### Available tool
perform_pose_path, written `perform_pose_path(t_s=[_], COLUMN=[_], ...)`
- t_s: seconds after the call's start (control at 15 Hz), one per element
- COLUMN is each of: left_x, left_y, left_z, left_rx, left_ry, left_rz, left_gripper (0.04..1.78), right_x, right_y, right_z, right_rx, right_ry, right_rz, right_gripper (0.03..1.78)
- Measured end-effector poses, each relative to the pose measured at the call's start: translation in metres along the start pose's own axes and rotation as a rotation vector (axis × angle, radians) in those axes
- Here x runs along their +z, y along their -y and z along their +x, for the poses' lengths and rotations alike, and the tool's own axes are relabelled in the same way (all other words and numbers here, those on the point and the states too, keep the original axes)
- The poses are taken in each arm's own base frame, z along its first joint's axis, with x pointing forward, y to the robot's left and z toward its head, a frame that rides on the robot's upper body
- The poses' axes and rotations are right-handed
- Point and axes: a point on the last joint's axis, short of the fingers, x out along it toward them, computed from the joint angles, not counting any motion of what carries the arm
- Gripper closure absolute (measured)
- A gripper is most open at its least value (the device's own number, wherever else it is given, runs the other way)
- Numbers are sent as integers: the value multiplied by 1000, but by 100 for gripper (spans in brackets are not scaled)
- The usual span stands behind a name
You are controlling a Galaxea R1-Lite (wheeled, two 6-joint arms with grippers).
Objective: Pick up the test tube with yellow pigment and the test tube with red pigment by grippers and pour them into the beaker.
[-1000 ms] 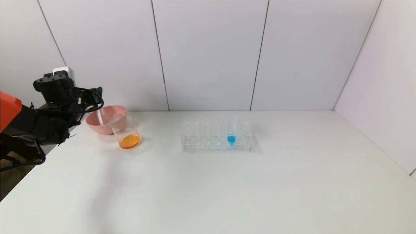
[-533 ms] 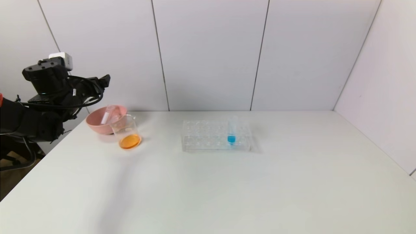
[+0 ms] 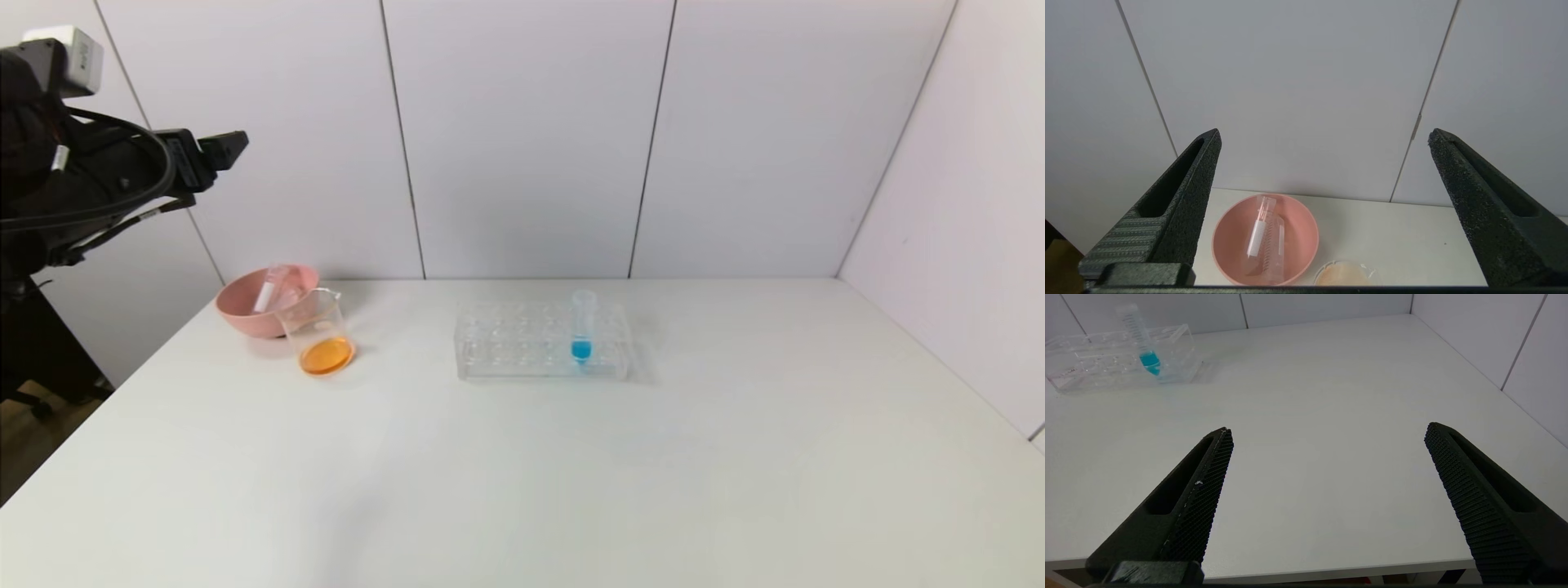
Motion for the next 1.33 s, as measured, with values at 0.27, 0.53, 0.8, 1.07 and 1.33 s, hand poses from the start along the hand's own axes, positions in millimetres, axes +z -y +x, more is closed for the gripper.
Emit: perform_pose_path(t_s=[0.27, 0.53, 0.8, 1.07, 1.33], left_x=[27, 55, 61, 45, 7], left_y=[1, 0, -2, -5, -11], left_z=[-57, -134, -222, -302, -373], left_rx=[1, 18, 28, -3, -74], left_ry=[48, 154, 254, 319, 308], left_rz=[61, 143, 160, 137, 119], left_gripper=[6, 6, 6, 6, 6], right_x=[0, 0, 0, 0, 0], right_y=[0, 0, 0, 0, 0], right_z=[0, 0, 0, 0, 0], right_rx=[0, 0, 0, 0, 0], right_ry=[-1, 0, 0, 0, 0], right_rz=[0, 0, 0, 0, 0], right_gripper=[10, 10, 10, 10, 10])
